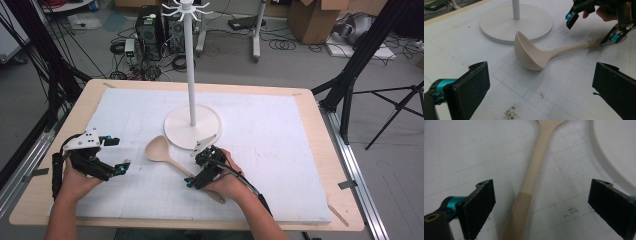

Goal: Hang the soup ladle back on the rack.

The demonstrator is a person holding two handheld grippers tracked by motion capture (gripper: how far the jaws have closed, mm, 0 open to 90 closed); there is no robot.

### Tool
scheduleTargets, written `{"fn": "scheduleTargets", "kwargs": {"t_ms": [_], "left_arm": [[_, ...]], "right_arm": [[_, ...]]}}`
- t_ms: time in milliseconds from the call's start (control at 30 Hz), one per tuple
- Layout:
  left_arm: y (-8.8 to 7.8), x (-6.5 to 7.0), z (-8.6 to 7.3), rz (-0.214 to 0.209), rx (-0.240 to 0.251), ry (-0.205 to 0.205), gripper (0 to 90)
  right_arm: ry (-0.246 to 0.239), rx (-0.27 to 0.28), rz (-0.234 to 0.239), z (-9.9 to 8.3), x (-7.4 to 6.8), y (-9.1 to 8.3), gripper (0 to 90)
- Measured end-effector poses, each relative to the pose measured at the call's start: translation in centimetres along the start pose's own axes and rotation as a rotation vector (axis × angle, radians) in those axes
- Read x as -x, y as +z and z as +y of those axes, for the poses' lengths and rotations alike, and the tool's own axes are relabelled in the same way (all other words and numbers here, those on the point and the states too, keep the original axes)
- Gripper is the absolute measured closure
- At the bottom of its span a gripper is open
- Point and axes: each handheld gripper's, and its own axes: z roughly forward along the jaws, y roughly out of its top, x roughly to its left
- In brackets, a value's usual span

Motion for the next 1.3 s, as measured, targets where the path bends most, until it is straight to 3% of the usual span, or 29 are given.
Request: {"fn": "scheduleTargets", "kwargs": {"t_ms": [33,100,233,433,533,733,1100,1200,1300], "left_arm": [[-0.01,-0.01,0.0,0.001,-0.002,0.002,1.7],[-0.06,-0.03,-0.01,0.001,-0.001,0.0,1.7],[-0.19,-0.09,-0.03,0.003,0.002,-0.001,1.6],[-0.17,-0.01,0.04,0.005,0.001,0.001,1.7],[-0.08,0.12,0.13,0.003,0.004,0.003,1.6],[-0.18,0.09,0.15,0.004,0.002,0.007,1.7],[-0.35,0.08,0.19,0.006,0.009,0.004,1.7],[-0.41,0.07,0.2,0.008,0.009,0.007,1.7],[-0.48,0.08,0.22,0.008,0.01,0.008,1.7]], "right_arm": [[0.01,-0.017,0.016,0.03,-0.06,0.37,17.7],[0.015,-0.034,0.023,0.03,-0.07,0.63,23.3],[-0.011,-0.05,0.005,0.09,-0.28,0.41,38.5],[-0.039,-0.063,-0.006,0.17,-0.69,0.27,51.9],[-0.044,-0.068,0.044,0.3,-0.76,0.27,65.0],[-0.026,-0.064,0.061,0.23,-0.44,0.24,66.4],[-0.053,-0.078,0.005,0.15,-0.19,-0.21,74.3],[-0.101,-0.083,0.007,0.19,-0.35,-0.26,77.0],[-0.111,-0.086,0.009,0.21,-0.35,-0.27,77.0]]}}
